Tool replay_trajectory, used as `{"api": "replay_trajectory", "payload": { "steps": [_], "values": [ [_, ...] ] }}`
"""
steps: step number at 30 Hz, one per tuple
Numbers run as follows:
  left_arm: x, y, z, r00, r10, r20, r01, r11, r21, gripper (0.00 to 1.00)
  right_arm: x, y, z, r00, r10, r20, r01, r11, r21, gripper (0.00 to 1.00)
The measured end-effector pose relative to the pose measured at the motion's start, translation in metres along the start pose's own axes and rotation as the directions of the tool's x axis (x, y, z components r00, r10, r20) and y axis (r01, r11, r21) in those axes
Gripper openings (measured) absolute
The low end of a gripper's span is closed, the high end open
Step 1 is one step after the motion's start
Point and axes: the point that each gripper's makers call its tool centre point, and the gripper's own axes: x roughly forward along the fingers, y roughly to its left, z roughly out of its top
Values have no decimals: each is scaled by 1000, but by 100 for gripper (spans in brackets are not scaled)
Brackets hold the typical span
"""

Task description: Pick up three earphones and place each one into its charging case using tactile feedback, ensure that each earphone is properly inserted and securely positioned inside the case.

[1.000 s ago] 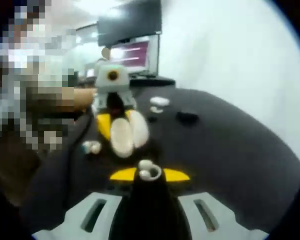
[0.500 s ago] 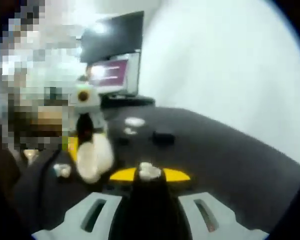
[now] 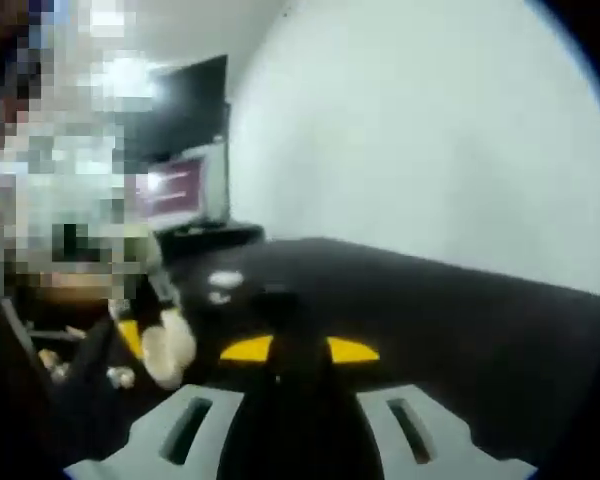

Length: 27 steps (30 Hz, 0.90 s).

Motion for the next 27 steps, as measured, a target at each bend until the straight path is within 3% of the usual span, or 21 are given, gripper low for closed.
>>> {"api": "replay_trajectory", "payload": {
  "steps": [2, 3, 6, 8, 10, 13, 16, 20, 25, 27],
  "values": [
    [0, 0, 0, 1000, -2, -1, 2, 1000, 0, 18, -13, 17, 15, 999, 26, 44, -31, 994, 109, 18],
    [0, 0, 0, 1000, -2, -1, 2, 1000, 0, 18, -20, 32, 18, 996, 72, 50, -80, 980, 183, 11],
    [0, -1, 0, 1000, -4, -1, 4, 1000, 5, 18, -34, 83, 5, 970, 243, -29, -223, 927, 301, 4],
    [0, -1, 0, 1000, -7, 0, 7, 1000, 6, 18, -35, 112, -13, 947, 301, -109, -264, 926, 271, 4],
    [0, -1, 0, 1000, -11, 1, 11, 1000, 2, 18, -30, 132, -38, 916, 315, -247, -287, 947, 145, 7],
    [0, -1, 0, 1000, -16, 2, 16, 1000, -2, 18, -18, 137, -59, 883, 280, -377, -317, 948, -37, 14],
    [1, -1, 0, 1000, -15, 2, 15, 1000, -4, 18, -11, 148, -55, 870, 336, -360, -340, 939, 54, 14],
    [1, 0, 0, 1000, -14, 2, 14, 1000, -5, 18, -8, 164, -47, 840, 445, -310, -409, 895, 178, 23],
    [1, 0, 0, 1000, -12, 2, 12, 1000, 0, 18, -1, 167, -68, 819, 420, -391, -381, 908, 176, 25],
    [1, 0, 0, 1000, -11, 3, 11, 1000, 1, 18, -1, 161, -74, 833, 353, -426, -344, 934, 101, 23]
  ]
}}
